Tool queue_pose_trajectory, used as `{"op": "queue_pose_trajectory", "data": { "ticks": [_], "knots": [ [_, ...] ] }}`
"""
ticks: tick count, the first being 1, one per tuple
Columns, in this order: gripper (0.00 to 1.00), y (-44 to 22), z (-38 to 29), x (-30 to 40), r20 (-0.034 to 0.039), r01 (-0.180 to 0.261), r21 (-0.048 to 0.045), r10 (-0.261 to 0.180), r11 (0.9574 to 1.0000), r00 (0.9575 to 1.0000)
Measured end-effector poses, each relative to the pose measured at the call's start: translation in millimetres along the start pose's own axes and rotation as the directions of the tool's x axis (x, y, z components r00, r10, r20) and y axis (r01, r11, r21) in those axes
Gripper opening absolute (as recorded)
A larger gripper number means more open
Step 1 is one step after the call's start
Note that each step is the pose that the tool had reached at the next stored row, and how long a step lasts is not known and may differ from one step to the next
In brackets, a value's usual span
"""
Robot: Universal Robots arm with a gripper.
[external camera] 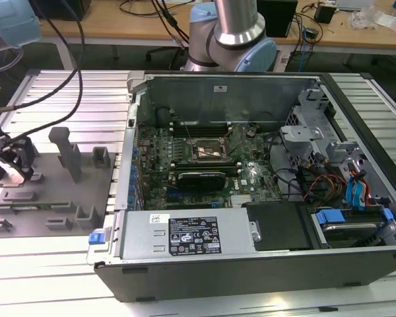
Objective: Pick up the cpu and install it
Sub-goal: 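Pick up the cpu and move it towards the insertion slot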
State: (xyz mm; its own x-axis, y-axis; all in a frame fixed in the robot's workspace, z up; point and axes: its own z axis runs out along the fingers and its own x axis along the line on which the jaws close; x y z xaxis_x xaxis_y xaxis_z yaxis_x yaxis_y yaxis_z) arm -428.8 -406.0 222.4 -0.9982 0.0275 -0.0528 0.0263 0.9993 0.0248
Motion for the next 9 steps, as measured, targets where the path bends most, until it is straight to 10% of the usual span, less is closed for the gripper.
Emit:
{"op": "queue_pose_trajectory", "data": {
  "ticks": [9],
  "knots": [
    [0.55, 0.5, -21.5, -1.1, 0.0, 0.0, 0.0, 0.0, 1.0, 1.0]
  ]
}}
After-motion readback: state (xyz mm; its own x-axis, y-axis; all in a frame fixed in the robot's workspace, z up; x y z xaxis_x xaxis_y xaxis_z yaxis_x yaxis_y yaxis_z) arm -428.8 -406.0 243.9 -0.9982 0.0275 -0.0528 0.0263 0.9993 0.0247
